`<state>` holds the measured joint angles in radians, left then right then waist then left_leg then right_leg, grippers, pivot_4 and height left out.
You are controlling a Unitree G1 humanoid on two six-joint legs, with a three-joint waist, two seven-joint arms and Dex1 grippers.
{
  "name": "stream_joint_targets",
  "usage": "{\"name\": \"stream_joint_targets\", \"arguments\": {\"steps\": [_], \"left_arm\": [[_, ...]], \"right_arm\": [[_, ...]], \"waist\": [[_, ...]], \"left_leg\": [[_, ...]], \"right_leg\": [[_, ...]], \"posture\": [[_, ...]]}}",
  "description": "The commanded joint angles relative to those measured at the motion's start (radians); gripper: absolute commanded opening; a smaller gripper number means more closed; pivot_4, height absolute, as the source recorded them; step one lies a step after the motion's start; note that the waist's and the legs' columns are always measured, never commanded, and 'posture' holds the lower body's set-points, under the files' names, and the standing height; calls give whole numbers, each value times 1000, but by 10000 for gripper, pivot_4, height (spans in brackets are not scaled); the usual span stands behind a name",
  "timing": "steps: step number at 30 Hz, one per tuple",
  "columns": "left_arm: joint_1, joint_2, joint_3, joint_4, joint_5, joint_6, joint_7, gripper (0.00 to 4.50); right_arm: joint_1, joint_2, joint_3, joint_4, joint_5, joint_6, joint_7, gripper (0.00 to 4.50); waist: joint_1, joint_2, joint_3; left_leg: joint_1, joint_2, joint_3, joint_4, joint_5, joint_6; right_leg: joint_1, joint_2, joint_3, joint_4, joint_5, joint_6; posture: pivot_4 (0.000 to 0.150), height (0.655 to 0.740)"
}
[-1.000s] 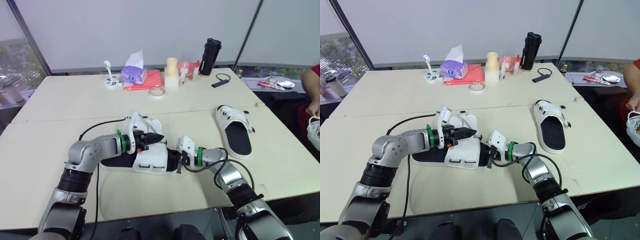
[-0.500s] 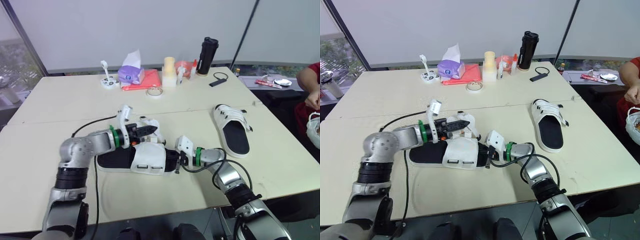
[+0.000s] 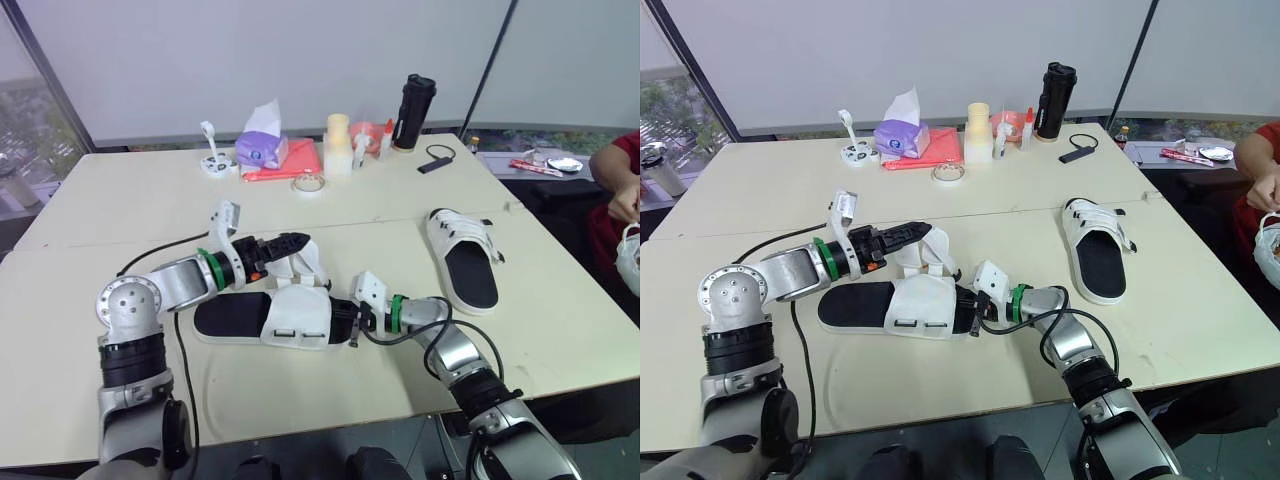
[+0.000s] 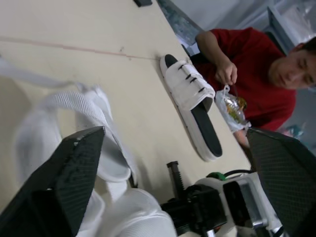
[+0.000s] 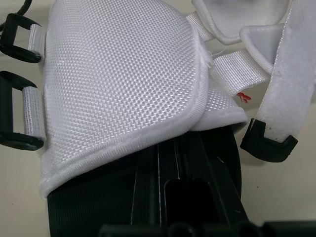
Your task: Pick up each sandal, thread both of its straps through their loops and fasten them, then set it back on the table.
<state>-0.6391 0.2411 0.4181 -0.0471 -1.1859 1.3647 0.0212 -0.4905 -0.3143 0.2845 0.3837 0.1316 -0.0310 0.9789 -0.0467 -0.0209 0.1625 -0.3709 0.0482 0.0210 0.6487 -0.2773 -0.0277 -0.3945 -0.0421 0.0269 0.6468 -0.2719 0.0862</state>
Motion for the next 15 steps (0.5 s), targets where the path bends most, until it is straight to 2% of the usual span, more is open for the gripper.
{"name": "stream_joint_targets", "arguments": {"steps": [1,6,15], "left_arm": [[-32,-56,42,-1,-65,24,170,44496],[-20,-94,7,-8,-61,19,230,44496],[-43,-111,-50,42,-4,-37,199,44496]], "right_arm": [[27,11,39,82,-67,28,-27,0],[31,11,36,76,-65,32,-29,0],[36,11,33,68,-65,37,-39,0]], "waist": [[0,-1,0],[-1,-1,0],[0,-1,0]], "left_leg": [[0,0,0,0,0,0],[1,0,0,-1,0,-1],[0,0,1,-1,1,-2]], "right_leg": [[0,0,0,0,0,0],[0,1,0,0,0,0],[0,1,0,-1,0,-1]], "posture": [[1500,7394],[1500,7394],[1500,7394]]}}
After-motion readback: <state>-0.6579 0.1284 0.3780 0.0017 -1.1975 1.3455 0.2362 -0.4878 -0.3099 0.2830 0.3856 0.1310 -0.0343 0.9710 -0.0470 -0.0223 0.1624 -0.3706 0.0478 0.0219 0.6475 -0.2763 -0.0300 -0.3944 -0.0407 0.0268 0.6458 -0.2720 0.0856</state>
